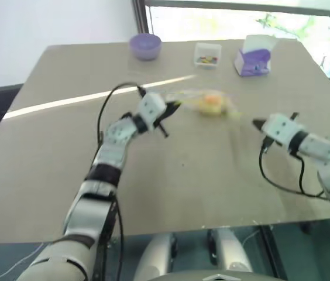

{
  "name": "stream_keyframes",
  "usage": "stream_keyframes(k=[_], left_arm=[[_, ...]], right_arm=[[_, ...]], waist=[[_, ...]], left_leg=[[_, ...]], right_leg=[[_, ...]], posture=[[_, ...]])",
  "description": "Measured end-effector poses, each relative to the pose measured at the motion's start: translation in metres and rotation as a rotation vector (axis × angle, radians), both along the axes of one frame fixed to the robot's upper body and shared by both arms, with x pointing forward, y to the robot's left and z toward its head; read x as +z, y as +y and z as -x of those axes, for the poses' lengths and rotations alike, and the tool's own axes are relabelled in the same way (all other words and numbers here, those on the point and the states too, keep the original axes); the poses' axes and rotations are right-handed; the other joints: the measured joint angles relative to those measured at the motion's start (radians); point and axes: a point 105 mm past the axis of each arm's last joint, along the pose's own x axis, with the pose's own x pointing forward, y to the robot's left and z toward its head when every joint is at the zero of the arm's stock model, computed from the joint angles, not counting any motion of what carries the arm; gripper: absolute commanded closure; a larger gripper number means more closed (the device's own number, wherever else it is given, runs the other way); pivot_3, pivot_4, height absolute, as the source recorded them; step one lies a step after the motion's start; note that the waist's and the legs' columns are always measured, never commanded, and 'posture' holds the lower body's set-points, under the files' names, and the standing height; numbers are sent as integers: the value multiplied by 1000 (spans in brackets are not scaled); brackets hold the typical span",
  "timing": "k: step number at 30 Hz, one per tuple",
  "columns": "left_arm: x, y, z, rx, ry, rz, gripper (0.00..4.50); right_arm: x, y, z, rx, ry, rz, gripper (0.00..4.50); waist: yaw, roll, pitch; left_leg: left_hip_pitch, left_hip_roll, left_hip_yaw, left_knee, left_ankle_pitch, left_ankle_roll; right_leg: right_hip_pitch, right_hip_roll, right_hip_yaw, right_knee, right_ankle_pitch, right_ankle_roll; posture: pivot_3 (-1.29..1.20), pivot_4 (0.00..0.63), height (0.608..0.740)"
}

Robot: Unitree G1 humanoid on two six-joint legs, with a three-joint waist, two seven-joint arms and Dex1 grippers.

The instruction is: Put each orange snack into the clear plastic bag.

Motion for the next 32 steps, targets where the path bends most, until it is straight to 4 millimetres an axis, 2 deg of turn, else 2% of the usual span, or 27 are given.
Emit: stream_keyframes(k=[2, 3, 6, 7, 9, 10, 11, 14, 16, 21, 24, 26, 27, 32], left_arm=[[-9, -5, 11, -22, 9, -22, 4500], [-19, -6, 17, -27, 34, -32, 4500], [-33, -1, 24, -11, 82, -58, 4500], [-32, 0, 25, -8, 86, -59, 4184], [-28, 1, 28, -18, 104, -38, 3543], [-23, 1, 31, -34, 109, -28, 2895], [-22, 1, 32, -36, 110, -27, 2584], [-19, 8, 38, -32, 130, -11, 1270], [-19, 23, 46, -20, 169, 12, 1253], [-16, 57, 65, 19, 265, 79, 1253], [-8, 86, 87, 52, 370, 167, 1253], [-1, 96, 91, 71, 383, 192, 1253], [8, 102, 102, 69, 405, 210, 1253], [19, 126, 124, 118, 456, 205, 1253]], right_arm=[[-2, 10, 7, 16, 8, -22, 4437], [-8, 17, 12, 27, 29, -39, 4437], [-27, 20, 21, 22, 104, -53, 4437], [-28, 20, 21, 20, 113, -58, 4199], [-27, 22, 23, 23, 128, -88, 3589], [-24, 22, 24, 27, 131, -101, 2940], [-23, 21, 24, 26, 132, -102, 2653], [-16, 15, 23, 8, 131, -155, 1328], [-9, 9, 25, 1, 128, -201, 398], [-2, -1, 33, 4, 165, -317, 398], [4, -16, 45, 5, 204, -388, 398], [8, -23, 47, -11, 207, -407, 398], [16, -27, 54, 2, 209, -424, 398], [22, -44, 74, -25, 243, -427, 398]], waist=[[5, 0, 0], [7, 0, 0], [10, 0, 1], [11, 0, 1], [12, 0, 1], [13, 0, 1], [14, 0, 1], [12, 0, 1], [10, 0, 1], [16, 0, 1], [18, 0, 1], [24, 0, 1], [28, 0, 1], [30, 0, 1]], left_leg=[[9, 0, -1, 1, -2, 4], [21, 0, -1, -1, -3, 5], [35, 1, -4, -3, -3, 5], [35, 1, -4, -2, -3, 5], [35, 2, -4, -2, -3, 5], [35, 2, -4, -2, -3, 5], [35, 2, -4, -2, -3, 5], [34, 2, -4, -3, -3, 5], [34, 3, -4, -4, -3, 5], [33, 3, -4, -5, -3, 5], [32, 4, -4, -6, -4, 6], [33, 4, -4, -6, -4, 6], [32, 4, -5, -6, -4, 6], [32, 5, -6, -6, -4, 6]], right_leg=[[10, 0, -1, 1, 0, 0], [22, 1, -2, -1, 0, 0], [39, 2, -5, -7, -1, 1], [39, 2, -5, -6, 0, 1], [39, 2, -5, -5, 0, 1], [39, 2, -5, -5, 0, 1], [38, 2, -5, -5, 0, 1], [37, 2, -4, -5, 0, 0], [36, 2, -4, -5, 0, 0], [36, 1, -5, -8, 0, 0], [36, -1, -5, -10, 0, 0], [36, 0, -6, -11, 0, 0], [37, -1, -7, -11, 0, 0], [39, -1, -8, -16, 0, 0]], posture=[[0, 150, 740], [0, 150, 740], [0, 150, 740], [0, 150, 740], [0, 150, 740], [0, 150, 740], [0, 150, 740], [0, 150, 740], [0, 150, 740], [0, 150, 740], [0, 150, 740], [0, 150, 740], [0, 150, 740], [0, 150, 740]])
